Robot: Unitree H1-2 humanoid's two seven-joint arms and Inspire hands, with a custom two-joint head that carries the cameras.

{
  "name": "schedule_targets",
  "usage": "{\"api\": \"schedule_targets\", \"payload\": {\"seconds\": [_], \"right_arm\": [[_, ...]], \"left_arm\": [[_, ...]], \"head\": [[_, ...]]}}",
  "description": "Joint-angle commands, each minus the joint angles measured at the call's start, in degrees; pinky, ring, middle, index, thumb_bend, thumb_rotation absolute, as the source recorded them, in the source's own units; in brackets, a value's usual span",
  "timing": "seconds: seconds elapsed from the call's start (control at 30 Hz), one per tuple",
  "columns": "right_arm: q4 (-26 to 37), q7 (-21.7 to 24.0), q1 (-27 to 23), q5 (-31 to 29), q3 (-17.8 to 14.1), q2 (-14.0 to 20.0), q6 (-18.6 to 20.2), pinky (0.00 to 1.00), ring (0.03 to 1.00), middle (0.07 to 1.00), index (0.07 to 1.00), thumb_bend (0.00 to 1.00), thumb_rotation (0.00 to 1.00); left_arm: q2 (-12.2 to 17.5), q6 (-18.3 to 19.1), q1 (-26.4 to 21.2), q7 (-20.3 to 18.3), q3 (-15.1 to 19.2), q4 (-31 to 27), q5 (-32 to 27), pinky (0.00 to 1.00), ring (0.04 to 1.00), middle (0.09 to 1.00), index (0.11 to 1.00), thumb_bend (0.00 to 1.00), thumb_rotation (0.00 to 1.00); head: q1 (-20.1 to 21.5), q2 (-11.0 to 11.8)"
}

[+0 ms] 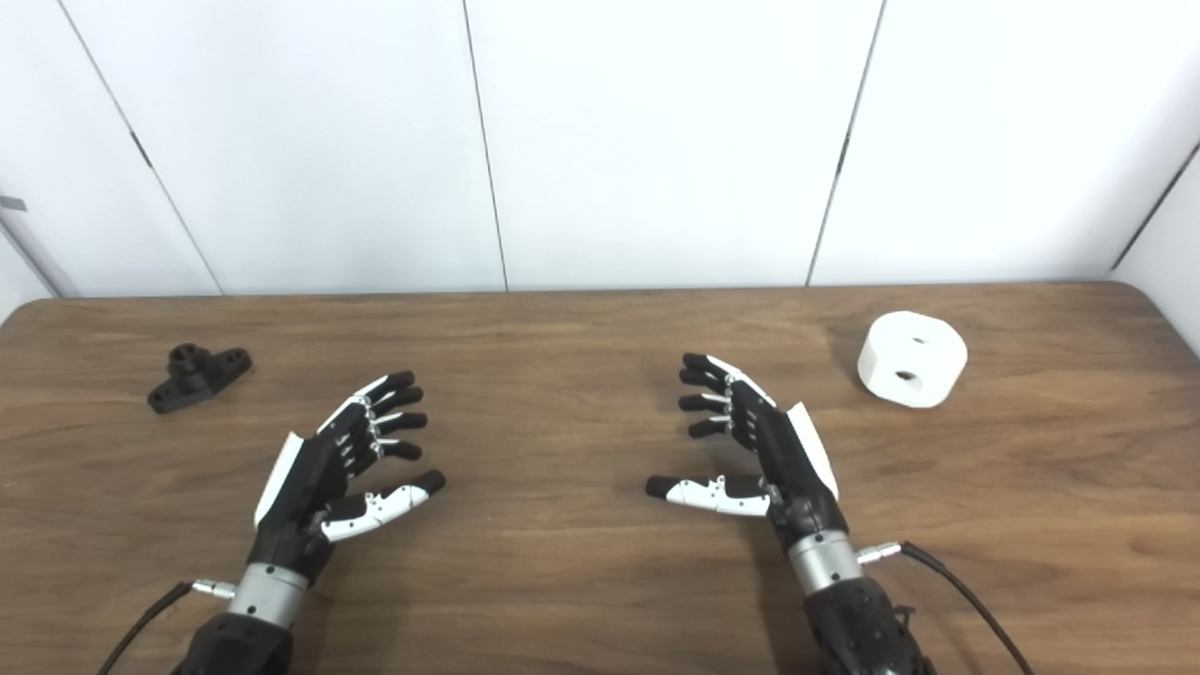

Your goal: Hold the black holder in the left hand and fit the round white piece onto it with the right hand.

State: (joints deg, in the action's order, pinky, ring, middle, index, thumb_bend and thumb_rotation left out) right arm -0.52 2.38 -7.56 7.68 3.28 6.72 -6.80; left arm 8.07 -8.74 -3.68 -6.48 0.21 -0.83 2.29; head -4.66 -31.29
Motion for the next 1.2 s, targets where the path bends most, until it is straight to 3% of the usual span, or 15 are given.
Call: {"api": "schedule_targets", "payload": {"seconds": [0.0, 0.13, 0.3, 0.47, 0.83, 1.17], "right_arm": [[1.68, 0.26, -1.33, -0.72, -0.02, -0.11, -1.76, 0.62, 0.738, 0.814, 0.829, 0.78, 0.04], [1.61, 0.02, -1.34, -0.31, -0.07, -0.01, -1.83, 0.62, 0.732, 0.808, 0.828, 0.78, 0.05], [1.27, 0.89, -1.09, -1.96, -0.91, 1.11, -1.74, 0.61, 0.734, 0.812, 0.84, 0.76, 0.03], [1.36, 1.66, -0.78, -3.13, -1.84, 1.9, -1.53, 0.64, 0.752, 0.829, 0.856, 0.71, 0.0], [6.06, 2.06, -0.2, -3.73, -2.06, 1.35, 3.68, 0.68, 0.78, 0.851, 0.886, 0.67, 0.0], [7.7, 2.2, -0.18, -3.91, -2.31, 1.54, 5.46, 0.69, 0.777, 0.852, 0.893, 0.66, 0.0]], "left_arm": [[0.46, -1.08, -0.79, 0.44, 0.16, -2.25, 0.23, 0.63, 0.755, 0.835, 0.858, 0.68, 0.01], [0.41, -0.96, -0.75, 0.32, 0.12, -2.2, 0.02, 0.63, 0.756, 0.835, 0.856, 0.68, 0.02], [-1.12, -2.62, -1.27, 1.47, -0.85, -0.05, 1.67, 0.62, 0.75, 0.823, 0.847, 0.68, 0.02], [-2.83, -4.69, -1.97, 3.33, -2.39, 3.13, 5.11, 0.61, 0.745, 0.813, 0.834, 0.72, 0.11], [-3.75, -5.07, -2.4, 4.2, -2.64, 3.79, 5.94, 0.61, 0.772, 0.83, 0.835, 0.73, 0.06], [-1.65, -4.02, -2.95, 3.27, -1.71, 1.35, 4.81, 0.6, 0.737, 0.8, 0.798, 0.71, 0.03]], "head": [[-0.09, -0.02], [-1.49, 0.19], [-13.43, 3.86], [-19.07, 6.64], [-19.96, 7.07], [-20.79, 6.99]]}}
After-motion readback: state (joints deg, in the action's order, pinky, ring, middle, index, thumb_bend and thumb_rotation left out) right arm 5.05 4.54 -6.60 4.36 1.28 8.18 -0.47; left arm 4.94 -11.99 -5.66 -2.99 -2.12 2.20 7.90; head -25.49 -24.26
